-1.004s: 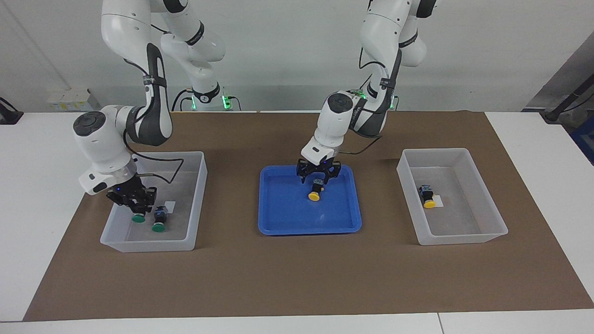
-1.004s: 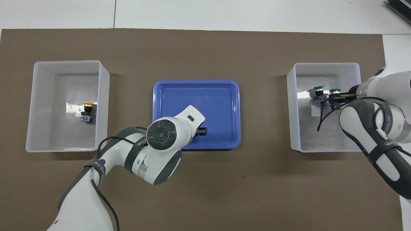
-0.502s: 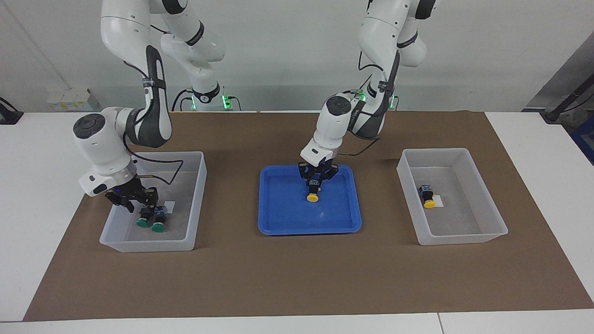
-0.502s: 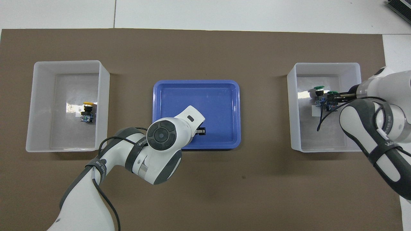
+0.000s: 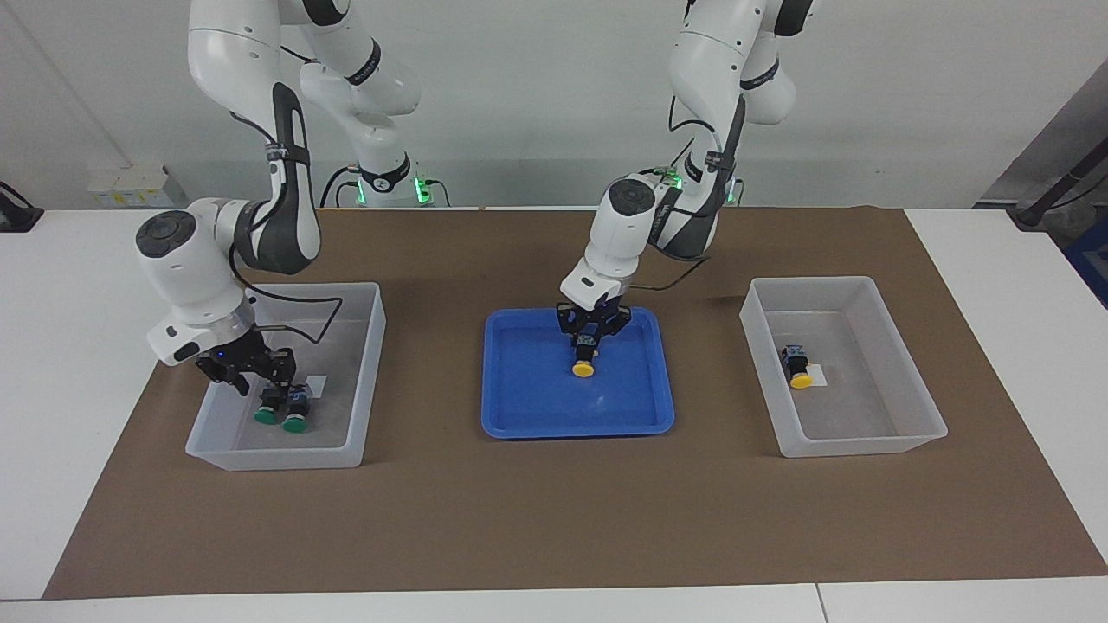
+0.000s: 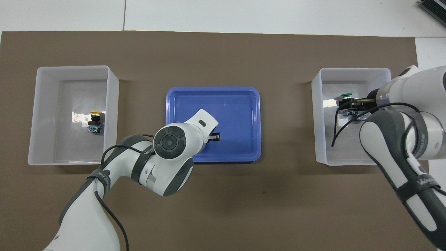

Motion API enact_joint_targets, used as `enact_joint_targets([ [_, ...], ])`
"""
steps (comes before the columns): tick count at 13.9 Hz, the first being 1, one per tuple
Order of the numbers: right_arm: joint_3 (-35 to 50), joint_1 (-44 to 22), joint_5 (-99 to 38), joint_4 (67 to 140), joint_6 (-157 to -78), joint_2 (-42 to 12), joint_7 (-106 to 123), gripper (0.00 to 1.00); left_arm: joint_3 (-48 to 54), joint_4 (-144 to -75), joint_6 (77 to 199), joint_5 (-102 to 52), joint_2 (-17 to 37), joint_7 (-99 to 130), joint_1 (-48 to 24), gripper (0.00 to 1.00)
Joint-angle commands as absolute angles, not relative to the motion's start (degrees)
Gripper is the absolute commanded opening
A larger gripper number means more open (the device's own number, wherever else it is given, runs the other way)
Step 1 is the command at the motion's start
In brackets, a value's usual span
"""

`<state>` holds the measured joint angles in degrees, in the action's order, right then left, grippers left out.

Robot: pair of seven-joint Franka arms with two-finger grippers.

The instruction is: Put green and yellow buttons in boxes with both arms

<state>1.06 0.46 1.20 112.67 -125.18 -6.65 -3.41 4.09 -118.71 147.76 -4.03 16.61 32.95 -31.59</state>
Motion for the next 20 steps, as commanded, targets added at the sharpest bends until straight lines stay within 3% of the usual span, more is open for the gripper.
enact_joint_targets([
  [1,1.14,-1.58,1.32,112.77,-121.83,-3.35,-7.37,1.00,4.04,-116.64,143.90,-4.48,14.24,33.22,-28.66,0.00],
  [5,1.23,-2.02,0.62,105.22,-110.59,-1.06,-7.38,1.00,3.96,-111.64,133.45,-4.48,10.47,33.05,-23.30,0.00],
  [11,1.14,-1.93,0.62,104.15,-100.65,5.01,-6.25,1.00,3.60,-104.86,121.83,-3.78,8.88,29.29,-13.29,0.00],
  [20,0.97,-1.23,0.53,104.33,-101.07,5.01,-5.80,1.00,3.43,-107.48,119.62,-3.78,6.95,3.56,3.23,0.00],
])
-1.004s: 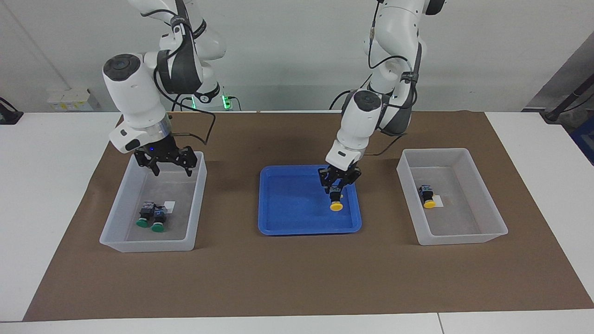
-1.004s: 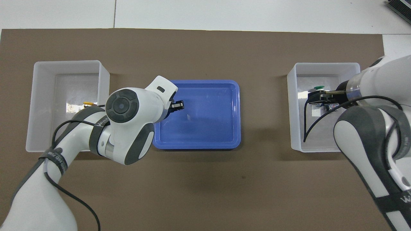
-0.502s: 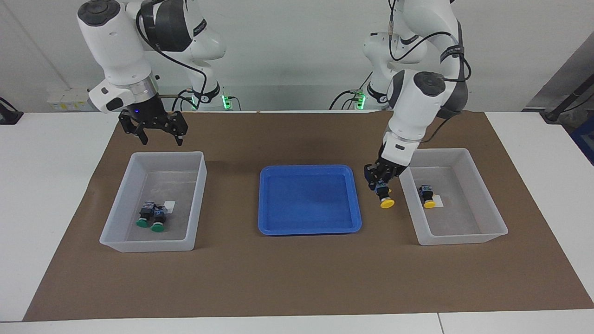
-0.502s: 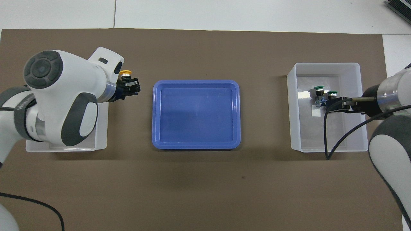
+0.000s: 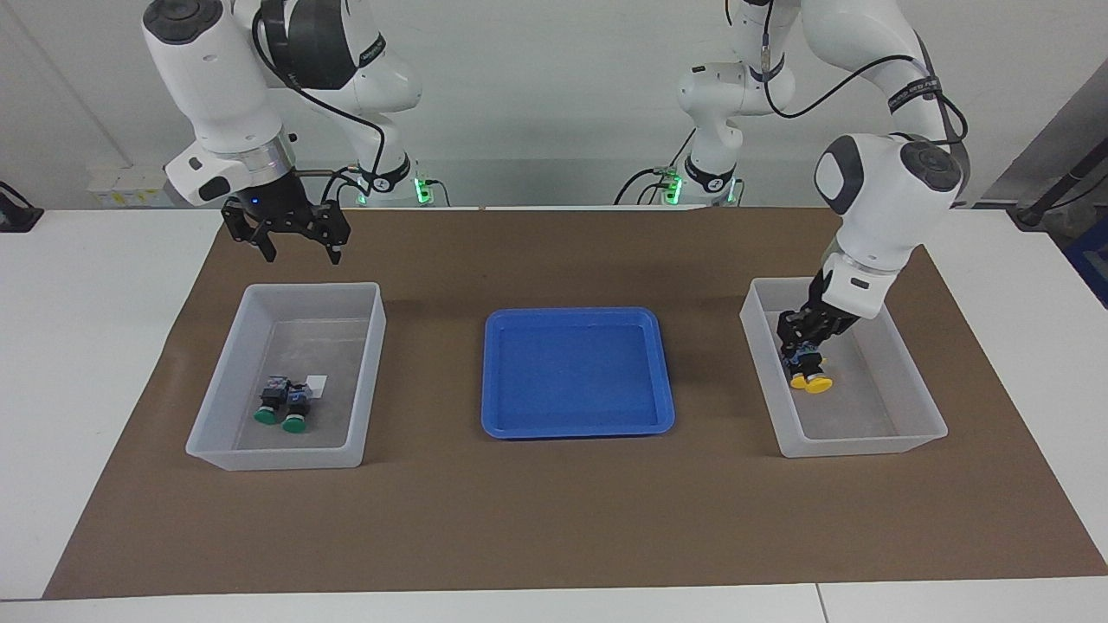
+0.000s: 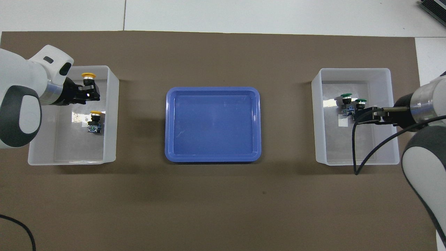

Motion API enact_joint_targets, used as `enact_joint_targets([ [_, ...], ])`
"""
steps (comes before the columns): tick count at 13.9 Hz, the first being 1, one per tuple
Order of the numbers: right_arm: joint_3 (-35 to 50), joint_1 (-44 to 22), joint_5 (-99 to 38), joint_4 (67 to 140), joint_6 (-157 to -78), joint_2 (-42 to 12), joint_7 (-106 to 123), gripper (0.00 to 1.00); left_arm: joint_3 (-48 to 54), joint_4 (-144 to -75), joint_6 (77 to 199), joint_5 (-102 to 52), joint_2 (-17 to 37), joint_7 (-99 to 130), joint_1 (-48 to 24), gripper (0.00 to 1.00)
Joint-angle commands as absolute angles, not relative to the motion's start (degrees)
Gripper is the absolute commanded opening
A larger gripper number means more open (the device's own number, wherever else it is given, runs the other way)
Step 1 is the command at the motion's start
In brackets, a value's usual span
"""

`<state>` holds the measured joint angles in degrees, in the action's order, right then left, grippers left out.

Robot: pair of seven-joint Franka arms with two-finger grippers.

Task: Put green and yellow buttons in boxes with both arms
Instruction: 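Carry the yellow button into the box beside the left gripper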

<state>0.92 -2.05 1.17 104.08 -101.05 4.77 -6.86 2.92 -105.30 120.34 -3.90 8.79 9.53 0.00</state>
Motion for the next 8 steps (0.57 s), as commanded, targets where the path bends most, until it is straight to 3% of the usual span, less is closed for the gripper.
enact_joint_targets([
  [1,1.05,-1.23,0.53,104.33,-101.07,5.01,-5.80,1.00,3.43,-109.06,120.32,-3.78,6.16,0.64,5.17,0.00],
  [5,1.05,-1.23,0.53,104.33,-101.07,5.01,-5.98,1.00,3.43,-121.96,130.05,-3.78,1.33,-1.41,7.29,0.00],
  [8,0.97,-1.32,0.53,104.33,-101.07,5.01,-5.89,1.00,3.43,-127.60,133.15,-3.78,-0.26,-1.14,8.26,0.00],
])
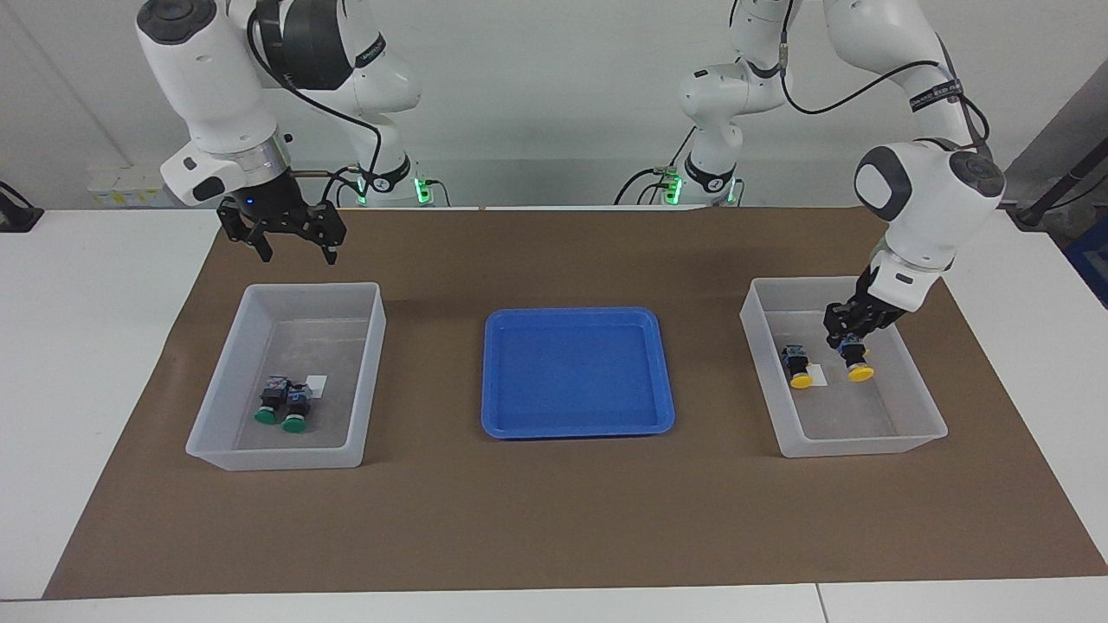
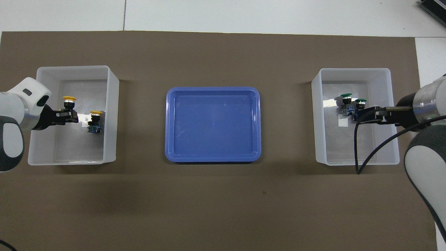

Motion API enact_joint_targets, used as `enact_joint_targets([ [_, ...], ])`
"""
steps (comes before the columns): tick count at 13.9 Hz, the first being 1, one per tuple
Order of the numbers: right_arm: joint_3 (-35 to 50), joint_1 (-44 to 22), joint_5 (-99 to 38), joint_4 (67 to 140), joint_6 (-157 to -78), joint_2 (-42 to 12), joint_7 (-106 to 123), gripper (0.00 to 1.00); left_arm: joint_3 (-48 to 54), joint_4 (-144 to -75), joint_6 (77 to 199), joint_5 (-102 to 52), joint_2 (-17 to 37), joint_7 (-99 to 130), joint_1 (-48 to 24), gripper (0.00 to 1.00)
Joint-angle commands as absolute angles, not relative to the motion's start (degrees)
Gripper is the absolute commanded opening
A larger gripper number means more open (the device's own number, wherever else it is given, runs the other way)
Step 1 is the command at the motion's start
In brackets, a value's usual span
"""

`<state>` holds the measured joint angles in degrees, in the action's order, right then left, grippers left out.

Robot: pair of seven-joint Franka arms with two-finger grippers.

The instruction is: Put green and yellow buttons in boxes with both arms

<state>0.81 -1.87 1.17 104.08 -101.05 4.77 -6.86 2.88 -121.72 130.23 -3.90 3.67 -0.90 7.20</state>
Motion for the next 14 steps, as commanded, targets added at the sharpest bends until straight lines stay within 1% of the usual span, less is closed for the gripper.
enact_joint_targets([
  [1,0.97,-1.32,0.53,104.33,-101.07,5.01,-5.89,1.00,3.43,-128.49,133.68,-3.78,-0.44,-1.06,8.26,0.00],
  [5,0.97,-1.32,0.53,104.33,-101.07,5.01,-5.89,1.00,3.43,-132.53,139.99,-3.78,0.78,-1.05,9.05,0.00],
  [9,0.97,-1.32,0.53,104.33,-101.07,5.01,-5.89,1.00,3.43,-132.63,142.20,-3.78,3.07,-0.97,9.14,0.00],
  [10,0.97,-1.32,0.53,104.33,-101.07,5.01,-5.89,1.00,3.43,-132.54,142.21,-3.78,3.16,-1.05,9.14,0.03],
  [11,0.97,-1.32,0.53,104.33,-101.07,5.01,-5.89,1.00,3.43,-132.54,142.12,-3.78,3.16,-1.05,9.14,0.20],
  [12,0.97,-1.32,0.53,104.33,-101.07,5.01,-5.89,1.00,3.43,-132.54,142.12,-3.78,3.16,-1.14,9.05,0.41],
  [13,0.97,-1.32,0.53,104.33,-101.07,5.01,-5.89,1.00,3.43,-132.28,142.03,-3.78,3.25,-1.32,9.05,0.55],
  [14,0.97,-1.32,0.53,104.33,-101.07,5.01,-5.89,1.00,3.43,-131.93,141.68,-3.78,3.25,-1.49,9.05,0.60],
])
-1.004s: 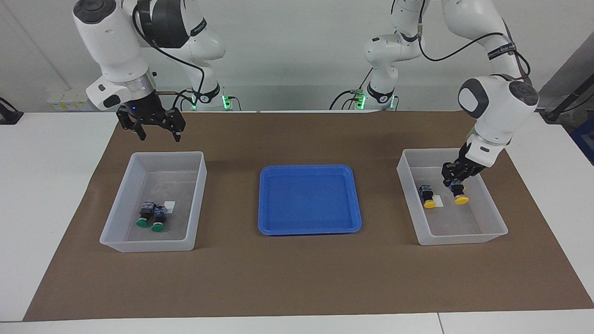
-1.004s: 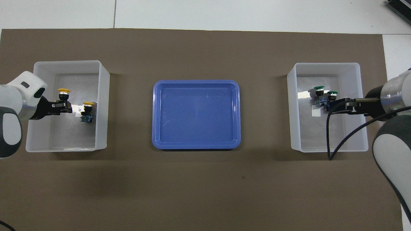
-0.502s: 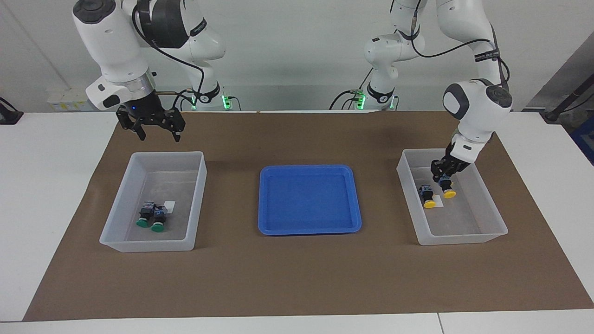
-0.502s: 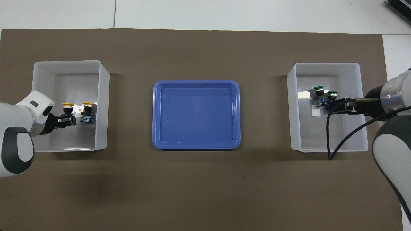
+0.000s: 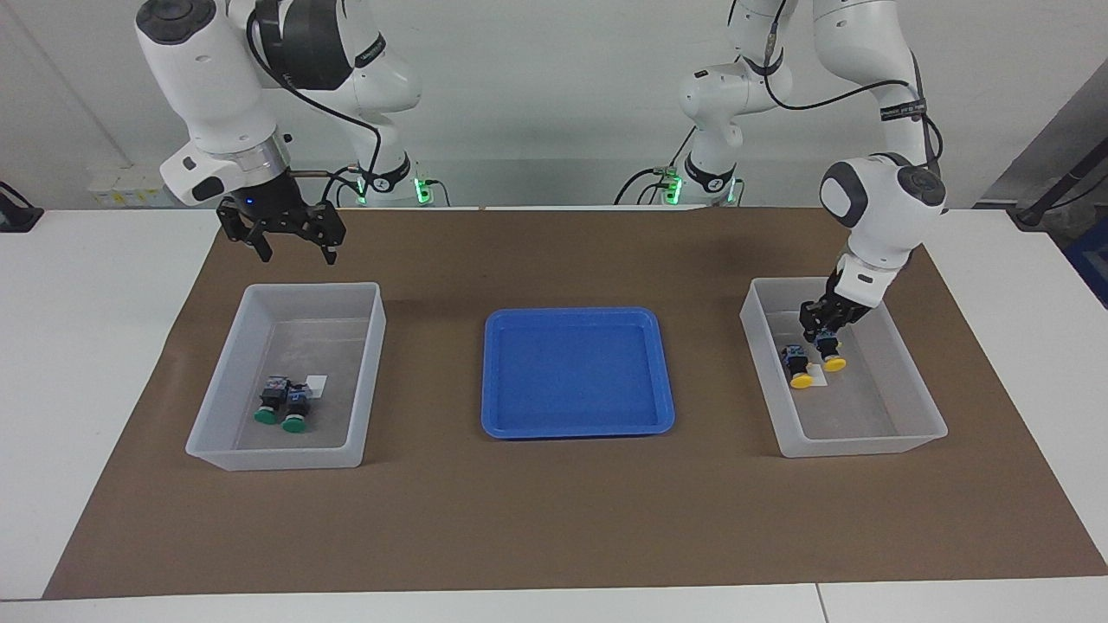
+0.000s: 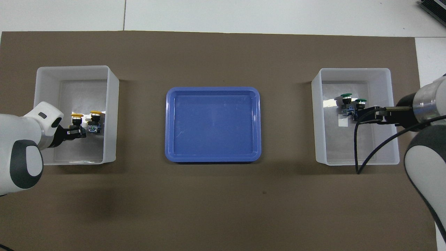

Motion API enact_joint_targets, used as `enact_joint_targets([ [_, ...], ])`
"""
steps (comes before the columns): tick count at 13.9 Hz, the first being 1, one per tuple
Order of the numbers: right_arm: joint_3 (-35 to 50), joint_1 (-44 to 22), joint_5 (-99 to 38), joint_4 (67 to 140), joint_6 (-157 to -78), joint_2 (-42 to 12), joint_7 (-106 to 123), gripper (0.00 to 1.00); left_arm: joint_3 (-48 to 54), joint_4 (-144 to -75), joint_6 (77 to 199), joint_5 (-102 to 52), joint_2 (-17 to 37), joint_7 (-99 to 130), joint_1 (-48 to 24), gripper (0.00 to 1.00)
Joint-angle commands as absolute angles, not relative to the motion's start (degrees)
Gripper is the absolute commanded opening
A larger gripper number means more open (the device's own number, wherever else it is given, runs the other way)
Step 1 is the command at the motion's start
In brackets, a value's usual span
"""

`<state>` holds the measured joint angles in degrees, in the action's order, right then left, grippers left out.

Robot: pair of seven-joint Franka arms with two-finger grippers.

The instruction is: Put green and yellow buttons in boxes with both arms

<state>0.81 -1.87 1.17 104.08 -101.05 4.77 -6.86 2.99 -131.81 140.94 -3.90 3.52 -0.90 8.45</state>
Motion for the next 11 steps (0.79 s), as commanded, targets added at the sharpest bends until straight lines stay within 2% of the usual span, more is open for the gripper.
enact_joint_targets([
  [1,0.97,-1.32,0.53,104.33,-101.07,5.01,-5.89,1.00,3.43,-131.66,141.68,-3.78,3.34,-1.49,9.05,0.66],
  [5,0.97,-1.32,0.53,104.33,-101.07,5.01,-5.89,1.00,3.43,-126.58,136.52,-3.78,4.04,-1.41,8.88,0.67],
  [11,0.97,-1.32,0.53,104.33,-101.07,5.01,-5.89,1.00,3.78,-108.83,113.49,-2.30,4.39,-0.36,7.82,0.63],
])
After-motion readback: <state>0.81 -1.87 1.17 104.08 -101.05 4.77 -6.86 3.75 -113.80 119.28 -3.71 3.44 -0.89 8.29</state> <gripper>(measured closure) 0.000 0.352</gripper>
